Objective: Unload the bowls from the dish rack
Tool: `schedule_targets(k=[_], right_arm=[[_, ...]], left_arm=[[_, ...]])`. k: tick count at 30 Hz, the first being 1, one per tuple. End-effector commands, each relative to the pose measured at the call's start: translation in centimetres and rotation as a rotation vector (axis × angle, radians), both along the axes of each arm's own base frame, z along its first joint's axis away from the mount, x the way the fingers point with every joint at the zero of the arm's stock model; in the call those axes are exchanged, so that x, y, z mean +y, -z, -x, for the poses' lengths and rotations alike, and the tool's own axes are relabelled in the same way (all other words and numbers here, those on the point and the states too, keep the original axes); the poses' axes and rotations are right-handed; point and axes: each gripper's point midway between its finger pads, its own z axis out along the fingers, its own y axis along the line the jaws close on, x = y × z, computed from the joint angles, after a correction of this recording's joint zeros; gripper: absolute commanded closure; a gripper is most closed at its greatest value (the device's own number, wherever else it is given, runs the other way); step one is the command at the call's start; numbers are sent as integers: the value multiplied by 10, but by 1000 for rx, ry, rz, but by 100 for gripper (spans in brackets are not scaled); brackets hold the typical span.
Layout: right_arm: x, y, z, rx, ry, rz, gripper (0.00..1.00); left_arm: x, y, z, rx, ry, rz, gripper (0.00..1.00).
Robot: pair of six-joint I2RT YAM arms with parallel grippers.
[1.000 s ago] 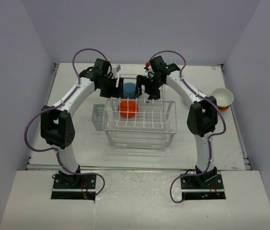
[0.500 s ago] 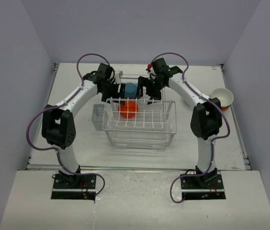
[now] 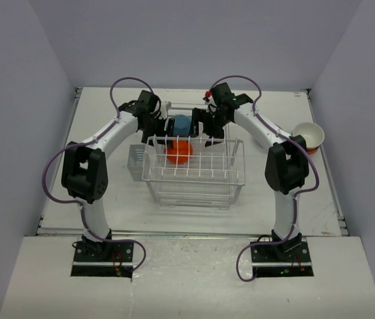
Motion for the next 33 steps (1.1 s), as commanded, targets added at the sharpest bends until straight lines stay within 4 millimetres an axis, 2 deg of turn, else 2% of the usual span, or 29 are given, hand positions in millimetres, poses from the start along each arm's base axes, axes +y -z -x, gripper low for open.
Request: schedule_targets(k=[1, 12, 17, 22, 33], right_arm=[[3, -28, 0, -57, 0, -51, 13], [2, -23, 2, -49, 3, -38, 13], [0, -24, 3, -50, 4, -39, 12], [-2, -20, 5, -44, 3, -26, 13], [-3, -26, 2, -60, 21, -18, 13]], left_arm=[[-10, -11, -7, -33, 8, 45, 27], [-11, -30, -9, -76, 15, 59, 27], [-20, -34, -13, -71, 23, 97, 27], [-15, -43, -15, -101, 20, 81, 27], [-16, -14, -20, -55, 6, 62, 27]])
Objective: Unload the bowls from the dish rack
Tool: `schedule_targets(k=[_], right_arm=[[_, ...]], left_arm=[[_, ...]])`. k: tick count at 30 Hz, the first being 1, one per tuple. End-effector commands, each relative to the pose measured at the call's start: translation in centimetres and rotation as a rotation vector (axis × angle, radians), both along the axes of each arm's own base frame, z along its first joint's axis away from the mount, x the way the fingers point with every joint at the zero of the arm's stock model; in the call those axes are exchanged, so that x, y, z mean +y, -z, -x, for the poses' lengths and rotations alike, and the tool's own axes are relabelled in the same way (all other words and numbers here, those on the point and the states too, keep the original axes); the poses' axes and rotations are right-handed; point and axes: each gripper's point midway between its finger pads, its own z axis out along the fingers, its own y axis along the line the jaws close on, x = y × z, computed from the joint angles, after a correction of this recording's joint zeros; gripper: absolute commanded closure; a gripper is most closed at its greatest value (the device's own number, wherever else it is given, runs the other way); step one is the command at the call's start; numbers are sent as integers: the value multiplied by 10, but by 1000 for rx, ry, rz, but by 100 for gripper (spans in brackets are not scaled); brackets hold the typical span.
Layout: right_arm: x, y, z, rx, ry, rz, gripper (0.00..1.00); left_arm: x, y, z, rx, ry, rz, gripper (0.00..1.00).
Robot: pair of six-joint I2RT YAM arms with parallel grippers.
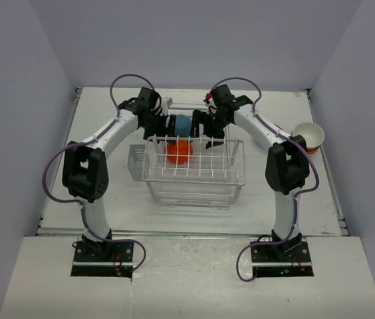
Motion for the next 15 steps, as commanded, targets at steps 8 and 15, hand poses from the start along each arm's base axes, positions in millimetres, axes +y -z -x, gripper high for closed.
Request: schedule_targets(k=[8, 15], right_arm=[[-5, -34, -4, -85, 35, -11, 12], [2, -25, 0, -45, 20, -66, 12]], left_arm=[[10, 15, -9, 12, -42, -85, 28], [20, 14, -7, 6, -62, -111, 37]])
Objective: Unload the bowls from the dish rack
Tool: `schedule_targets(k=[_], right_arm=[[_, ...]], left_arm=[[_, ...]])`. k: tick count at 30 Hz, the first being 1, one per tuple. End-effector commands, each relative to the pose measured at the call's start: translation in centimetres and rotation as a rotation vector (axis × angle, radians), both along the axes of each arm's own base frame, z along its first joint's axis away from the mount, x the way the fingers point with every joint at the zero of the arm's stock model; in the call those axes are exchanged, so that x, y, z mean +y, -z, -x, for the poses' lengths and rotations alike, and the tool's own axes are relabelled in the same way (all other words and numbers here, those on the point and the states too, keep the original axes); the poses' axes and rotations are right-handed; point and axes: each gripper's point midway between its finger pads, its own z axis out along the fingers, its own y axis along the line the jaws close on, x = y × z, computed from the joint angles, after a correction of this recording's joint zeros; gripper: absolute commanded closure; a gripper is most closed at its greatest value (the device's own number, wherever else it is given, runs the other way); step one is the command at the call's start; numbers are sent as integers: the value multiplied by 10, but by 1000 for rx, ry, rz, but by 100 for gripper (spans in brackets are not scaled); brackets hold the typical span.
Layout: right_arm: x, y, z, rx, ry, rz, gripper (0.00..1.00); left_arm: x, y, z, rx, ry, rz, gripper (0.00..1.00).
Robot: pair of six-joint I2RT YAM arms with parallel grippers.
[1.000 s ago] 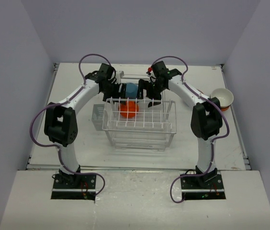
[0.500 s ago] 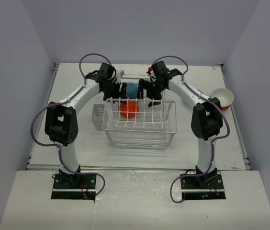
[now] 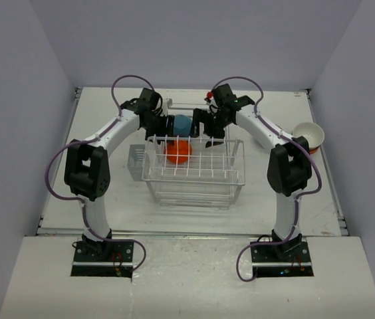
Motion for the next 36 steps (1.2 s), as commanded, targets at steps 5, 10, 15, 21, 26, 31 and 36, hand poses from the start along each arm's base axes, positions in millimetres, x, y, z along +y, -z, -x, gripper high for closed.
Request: schedule_targets(k=[5, 10, 15, 21, 26, 31, 36], right_arm=[[11, -5, 4, 26, 12, -156, 13], [16, 6, 7, 42, 4, -238, 12], [23, 6, 5, 5, -10, -313, 11], [26, 4, 7, -27, -9, -370, 11], [28, -4, 6, -69, -12, -398, 11], [33, -6, -1, -67, -6, -429, 11], [36, 3, -4, -37, 8, -426, 11]], left_arm=[[24, -2, 0, -15, -43, -95, 46], [32, -1, 1, -11, -56, -102, 51], [33, 1, 0, -2, -60, -101, 55], [35, 1, 0, -1, -62, -103, 56], [36, 2, 0, 0, -64, -101, 56], [36, 2, -1, 1, -59, -99, 56], [39, 0, -2, -2, -62, -98, 58]])
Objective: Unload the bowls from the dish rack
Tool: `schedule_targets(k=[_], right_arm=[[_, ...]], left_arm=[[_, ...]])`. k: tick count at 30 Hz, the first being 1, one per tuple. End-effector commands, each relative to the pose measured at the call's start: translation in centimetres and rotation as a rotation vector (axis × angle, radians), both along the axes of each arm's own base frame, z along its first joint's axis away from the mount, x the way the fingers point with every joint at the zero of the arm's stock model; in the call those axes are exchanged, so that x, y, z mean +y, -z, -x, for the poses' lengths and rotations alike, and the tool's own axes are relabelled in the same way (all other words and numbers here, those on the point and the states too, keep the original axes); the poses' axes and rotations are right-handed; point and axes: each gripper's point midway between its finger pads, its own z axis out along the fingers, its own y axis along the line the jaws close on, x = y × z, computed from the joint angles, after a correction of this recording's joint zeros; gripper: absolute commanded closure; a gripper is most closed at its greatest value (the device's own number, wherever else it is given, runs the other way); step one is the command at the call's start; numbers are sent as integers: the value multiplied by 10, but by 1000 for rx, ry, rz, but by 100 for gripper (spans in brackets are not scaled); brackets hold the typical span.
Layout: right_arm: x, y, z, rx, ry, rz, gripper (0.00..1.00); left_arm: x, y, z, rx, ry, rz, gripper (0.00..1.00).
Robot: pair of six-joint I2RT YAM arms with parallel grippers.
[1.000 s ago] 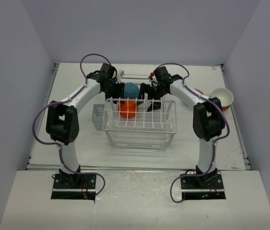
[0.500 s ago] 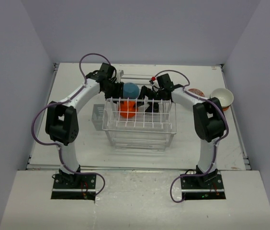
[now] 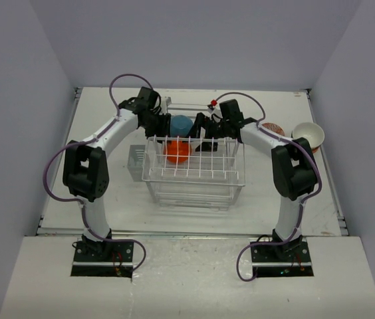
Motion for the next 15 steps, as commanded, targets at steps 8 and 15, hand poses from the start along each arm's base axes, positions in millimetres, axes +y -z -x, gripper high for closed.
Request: schedule_targets(k=[8, 15], right_arm=[[8, -4, -5, -9, -15, -48, 12], [14, 0, -8, 16, -27, -75, 12]], left_arm=[[40, 9, 2, 19, -54, -114, 62], [41, 9, 1, 18, -57, -111, 62]])
